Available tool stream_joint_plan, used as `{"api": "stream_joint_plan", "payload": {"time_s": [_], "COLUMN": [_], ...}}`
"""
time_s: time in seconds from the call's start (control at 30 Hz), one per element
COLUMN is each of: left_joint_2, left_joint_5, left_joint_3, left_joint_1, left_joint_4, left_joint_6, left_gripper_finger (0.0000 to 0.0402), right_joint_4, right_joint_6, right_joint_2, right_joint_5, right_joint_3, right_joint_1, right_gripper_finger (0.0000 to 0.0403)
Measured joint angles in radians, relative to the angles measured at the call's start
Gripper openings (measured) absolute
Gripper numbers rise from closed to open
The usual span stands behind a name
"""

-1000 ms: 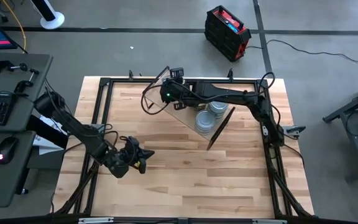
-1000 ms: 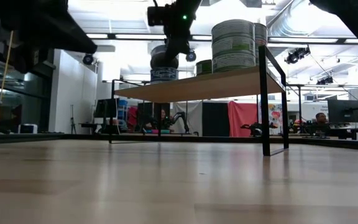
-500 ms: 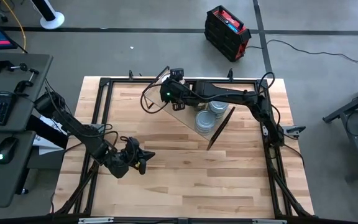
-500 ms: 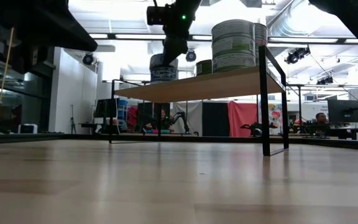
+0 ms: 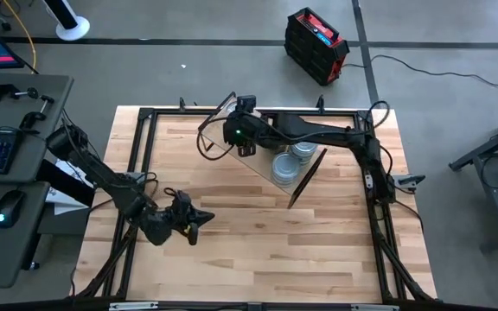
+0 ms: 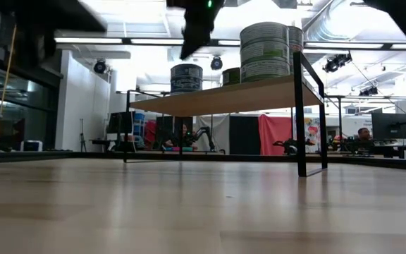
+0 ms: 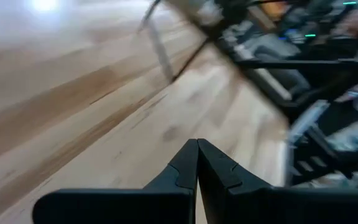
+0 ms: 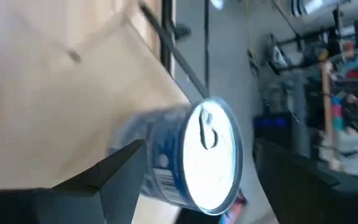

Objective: Stack canned seafood by type on shelf
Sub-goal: Return to Home Position

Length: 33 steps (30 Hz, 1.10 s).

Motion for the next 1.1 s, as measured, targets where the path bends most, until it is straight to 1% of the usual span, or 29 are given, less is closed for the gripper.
{"api": "stream_joint_plan", "payload": {"time_s": [0.07,0.17,0.23,0.27,0.3,0.37,0.43,0.47,0.5,0.6,0.67,0.7,0.77,0.83,0.9,1.0,1.1], "left_joint_2": [-0.041,-0.107,-0.147,-0.165,-0.184,-0.222,-0.243,-0.249,-0.253,-0.283,-0.320,-0.347,-0.405,-0.474,-0.547,-0.653,-0.749], "left_joint_5": [0.001,0.002,0.001,0.006,0.043,0.194,0.414,0.525,0.621,0.829,0.931,0.955,0.950,0.880,0.798,0.689,0.624], "left_joint_3": [0.000,0.002,0.002,0.002,0.002,0.001,0.002,0.002,0.002,-0.002,-0.024,-0.049,-0.110,-0.200,-0.300,-0.434,-0.521], "left_joint_1": [-0.006,0.010,0.043,0.068,0.104,0.209,0.359,0.436,0.510,0.682,0.724,0.723,0.700,0.660,0.613,0.554,0.535], "left_joint_4": [0.054,0.149,0.188,0.205,0.211,0.212,0.211,0.200,0.183,0.093,0.081,0.079,0.105,0.172,0.271,0.373,0.410], "left_joint_6": [0.109,0.331,0.485,0.570,0.654,0.778,0.854,0.883,0.894,0.853,0.842,0.842,0.824,0.782,0.733,0.695,0.687], "left_gripper_finger": [0.0001,0.0001,0.0001,0.0000,0.0000,0.0000,0.0000,0.0000,0.0000,0.0000,0.0000,0.0000,0.0000,0.0000,0.0000,0.0000,0.0000], "right_joint_4": [0.001,-0.024,-0.077,-0.108,-0.149,-0.219,-0.270,-0.274,-0.275,-0.274,-0.258,-0.242,-0.208,-0.168,-0.125,-0.089,-0.097], "right_joint_6": [0.048,0.228,0.379,0.450,0.515,0.618,0.699,0.737,0.790,0.986,1.141,1.225,1.402,1.568,1.702,1.840,1.897], "right_joint_2": [-0.030,-0.080,-0.114,-0.131,-0.141,-0.166,-0.191,-0.207,-0.225,-0.297,-0.356,-0.388,-0.452,-0.510,-0.560,-0.612,-0.634], "right_joint_5": [-0.048,-0.169,-0.271,-0.316,-0.351,-0.397,-0.414,-0.417,-0.415,-0.389,-0.353,-0.333,-0.298,-0.243,-0.170,-0.082,-0.051], "right_joint_3": [0.000,0.002,0.002,-0.005,-0.008,-0.023,-0.058,-0.087,-0.127,-0.273,-0.378,-0.433,-0.526,-0.604,-0.661,-0.710,-0.723], "right_joint_1": [0.017,0.049,0.072,0.085,0.101,0.140,0.193,0.223,0.256,0.359,0.430,0.465,0.529,0.586,0.639,0.696,0.723], "right_gripper_finger": [0.0279,0.0256,0.0226,0.0203,0.0176,0.0110,0.0038,0.0020,0.0017,0.0024,0.0013,0.0007,0.0005,0.0006,0.0002,0.0001,0.0000]}}
